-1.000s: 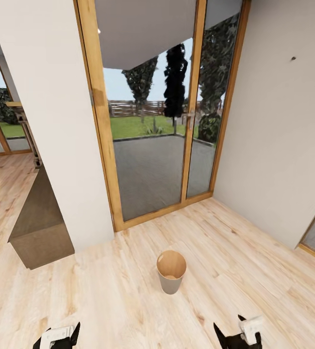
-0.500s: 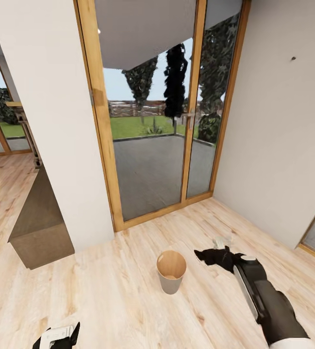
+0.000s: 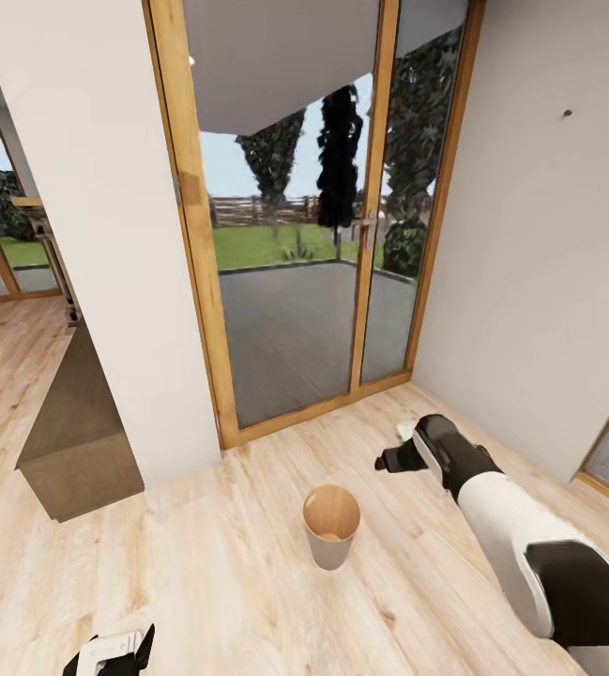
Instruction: Put the three can of soda from the living room inside the tash can in the kitchen.
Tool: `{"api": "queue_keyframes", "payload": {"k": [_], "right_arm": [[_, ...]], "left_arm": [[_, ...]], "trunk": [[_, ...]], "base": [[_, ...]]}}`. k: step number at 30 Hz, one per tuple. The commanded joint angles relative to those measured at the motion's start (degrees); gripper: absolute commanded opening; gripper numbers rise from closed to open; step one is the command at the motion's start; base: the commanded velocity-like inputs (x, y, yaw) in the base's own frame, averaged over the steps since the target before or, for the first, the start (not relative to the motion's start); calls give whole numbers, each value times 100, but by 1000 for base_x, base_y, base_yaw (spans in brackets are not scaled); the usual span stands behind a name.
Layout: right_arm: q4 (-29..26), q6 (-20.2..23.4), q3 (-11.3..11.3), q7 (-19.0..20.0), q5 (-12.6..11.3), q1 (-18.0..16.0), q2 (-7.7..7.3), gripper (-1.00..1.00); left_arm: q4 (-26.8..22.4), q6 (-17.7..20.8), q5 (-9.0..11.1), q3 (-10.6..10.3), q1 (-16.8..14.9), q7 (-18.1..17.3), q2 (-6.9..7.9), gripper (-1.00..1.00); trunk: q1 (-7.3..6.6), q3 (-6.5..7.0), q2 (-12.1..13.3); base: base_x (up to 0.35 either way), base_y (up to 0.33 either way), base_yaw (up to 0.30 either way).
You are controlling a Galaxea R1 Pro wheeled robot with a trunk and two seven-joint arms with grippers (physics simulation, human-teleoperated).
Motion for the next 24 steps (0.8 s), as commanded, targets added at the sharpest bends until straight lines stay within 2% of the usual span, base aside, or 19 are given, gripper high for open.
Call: {"api": "queue_keyframes", "payload": {"k": [1,2,4,7,9,17,24], "right_arm": [[219,6,1,-32,3,-116,23,100],[689,71,2,-92,6,-376,75,100],[801,208,2,-106,11,-442,88,100],[811,675,3,-123,32,-529,135,100],[780,756,8,-123,36,-540,146,100],[746,863,31,-137,50,-552,156,100],[743,818,22,-141,61,-541,155,100]], "left_arm": [[1,0,-2,-1,0,0,2,100],[3,0,-6,0,-2,1,2,100],[5,0,-7,0,-2,1,4,100],[86,0,-4,-1,-4,0,8,100],[111,0,-2,-2,-7,-3,8,100],[151,0,0,-10,-10,-7,9,100],[153,0,0,-12,-11,-7,12,100]], "trunk": [[0,0,0],[0,0,0],[0,0,0],[0,0,0],[0,0,0],[0,0,0],[0,0,0]], "base": [[0,0,0],[0,0,0],[0,0,0],[0,30,0],[10,134,0],[103,225,0],[240,155,0]]}}
